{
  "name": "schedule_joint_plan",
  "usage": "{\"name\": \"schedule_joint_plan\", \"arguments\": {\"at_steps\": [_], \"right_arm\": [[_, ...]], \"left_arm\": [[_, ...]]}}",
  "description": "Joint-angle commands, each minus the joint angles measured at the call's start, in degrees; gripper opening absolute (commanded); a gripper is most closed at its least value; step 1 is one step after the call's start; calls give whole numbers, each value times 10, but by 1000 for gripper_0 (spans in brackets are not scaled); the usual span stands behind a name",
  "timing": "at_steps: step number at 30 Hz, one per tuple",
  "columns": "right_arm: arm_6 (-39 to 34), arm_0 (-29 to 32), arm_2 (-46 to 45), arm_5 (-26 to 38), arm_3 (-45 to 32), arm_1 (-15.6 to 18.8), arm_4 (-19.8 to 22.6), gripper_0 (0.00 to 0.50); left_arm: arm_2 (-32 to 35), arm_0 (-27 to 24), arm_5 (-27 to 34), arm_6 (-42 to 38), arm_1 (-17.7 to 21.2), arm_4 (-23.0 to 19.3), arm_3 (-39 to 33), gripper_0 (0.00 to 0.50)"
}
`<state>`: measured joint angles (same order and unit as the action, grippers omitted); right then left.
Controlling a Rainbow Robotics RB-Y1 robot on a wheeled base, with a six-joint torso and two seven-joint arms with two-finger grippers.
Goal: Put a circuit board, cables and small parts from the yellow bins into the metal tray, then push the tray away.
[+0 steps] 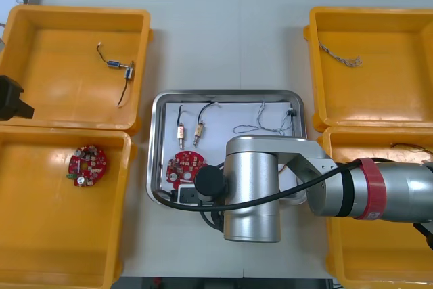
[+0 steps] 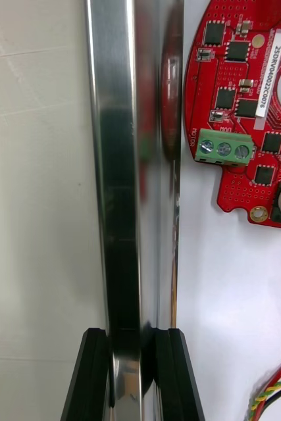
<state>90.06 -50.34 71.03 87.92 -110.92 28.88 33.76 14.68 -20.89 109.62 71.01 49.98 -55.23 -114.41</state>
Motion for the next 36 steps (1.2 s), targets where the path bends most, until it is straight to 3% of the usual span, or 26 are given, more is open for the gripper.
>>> {"name": "schedule_joint_plan", "arguments": {"at_steps": [1, 9, 15, 36], "right_arm": [[19, 5, 7, 3, -19, -9, -13, 0], [26, -19, 7, 0, -16, -1, -1, 0], [35, -52, 7, -8, 19, -8, 31, 0], [70, -123, 3, -41, 98, -8, 82, 0]], "left_arm": [[18, 8, 4, 38, 28, -4, -15, 500], [18, 8, 4, 38, 28, -4, -15, 500], [18, 8, 4, 38, 28, -4, -15, 500], [18, 8, 4, 38, 28, -4, -15, 500]]}}
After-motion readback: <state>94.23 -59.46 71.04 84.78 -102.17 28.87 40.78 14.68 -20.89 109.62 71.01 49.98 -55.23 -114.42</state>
